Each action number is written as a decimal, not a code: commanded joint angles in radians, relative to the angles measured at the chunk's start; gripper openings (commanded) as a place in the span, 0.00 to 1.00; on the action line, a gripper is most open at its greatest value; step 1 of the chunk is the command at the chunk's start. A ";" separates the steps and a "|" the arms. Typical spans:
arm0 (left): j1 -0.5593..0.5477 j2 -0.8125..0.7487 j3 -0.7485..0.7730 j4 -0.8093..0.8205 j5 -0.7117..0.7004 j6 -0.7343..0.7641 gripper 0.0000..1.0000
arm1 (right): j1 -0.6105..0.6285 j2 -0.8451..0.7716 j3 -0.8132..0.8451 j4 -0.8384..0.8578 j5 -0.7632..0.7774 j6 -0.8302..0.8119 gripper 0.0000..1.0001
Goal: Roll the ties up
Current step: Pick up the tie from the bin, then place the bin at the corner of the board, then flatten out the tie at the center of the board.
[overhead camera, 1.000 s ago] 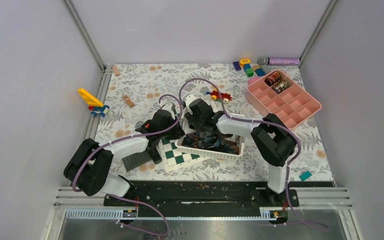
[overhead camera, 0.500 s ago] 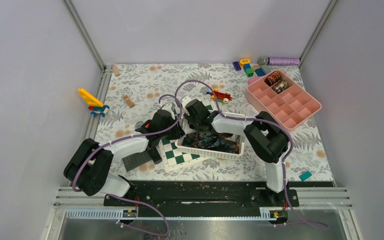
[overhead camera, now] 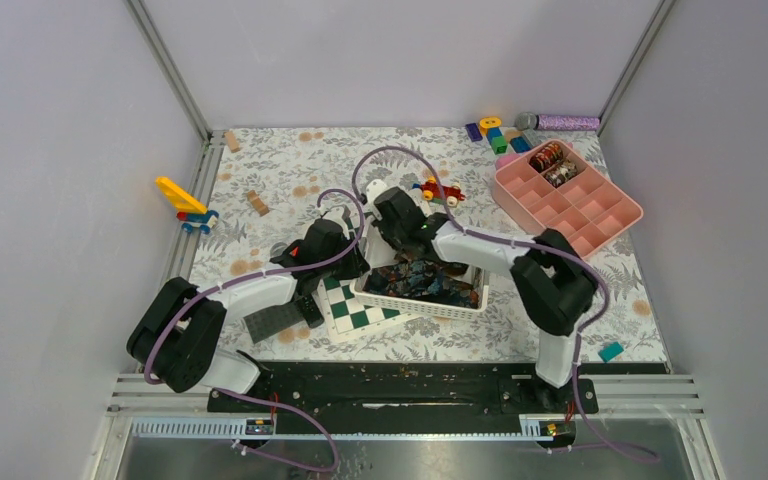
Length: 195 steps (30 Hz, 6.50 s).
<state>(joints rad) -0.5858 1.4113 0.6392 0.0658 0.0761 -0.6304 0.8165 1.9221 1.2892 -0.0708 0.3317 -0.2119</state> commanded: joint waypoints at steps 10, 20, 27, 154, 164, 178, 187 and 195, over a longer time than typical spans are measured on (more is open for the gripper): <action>-0.005 -0.028 0.063 0.026 0.053 -0.046 0.00 | 0.001 -0.575 0.100 -0.111 0.103 0.075 0.00; -0.004 -0.014 0.124 -0.006 0.036 -0.051 0.00 | -0.002 -0.874 0.216 -0.273 0.337 0.126 0.00; 0.005 -0.007 0.208 -0.063 0.014 -0.034 0.00 | -0.003 -1.016 0.362 -0.435 0.441 0.127 0.00; 0.025 -0.531 0.002 0.480 0.612 0.470 0.76 | -0.289 -0.790 0.286 -0.291 -1.432 0.174 0.00; -0.135 -0.477 0.007 0.505 0.707 0.492 0.76 | -0.290 -0.813 0.284 -0.289 -1.476 0.168 0.00; -0.283 -0.287 0.065 0.656 0.574 0.492 0.79 | -0.291 -0.830 0.237 -0.267 -1.528 0.189 0.00; -0.301 -0.205 0.124 0.691 0.709 0.453 0.70 | -0.290 -0.852 0.208 -0.268 -1.556 0.182 0.00; -0.309 -0.188 0.143 0.698 0.771 0.441 0.46 | -0.291 -0.867 0.183 -0.267 -1.545 0.169 0.00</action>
<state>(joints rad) -0.8871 1.2247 0.7238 0.6918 0.7792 -0.1871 0.5301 1.0756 1.4765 -0.3820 -1.1954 -0.0395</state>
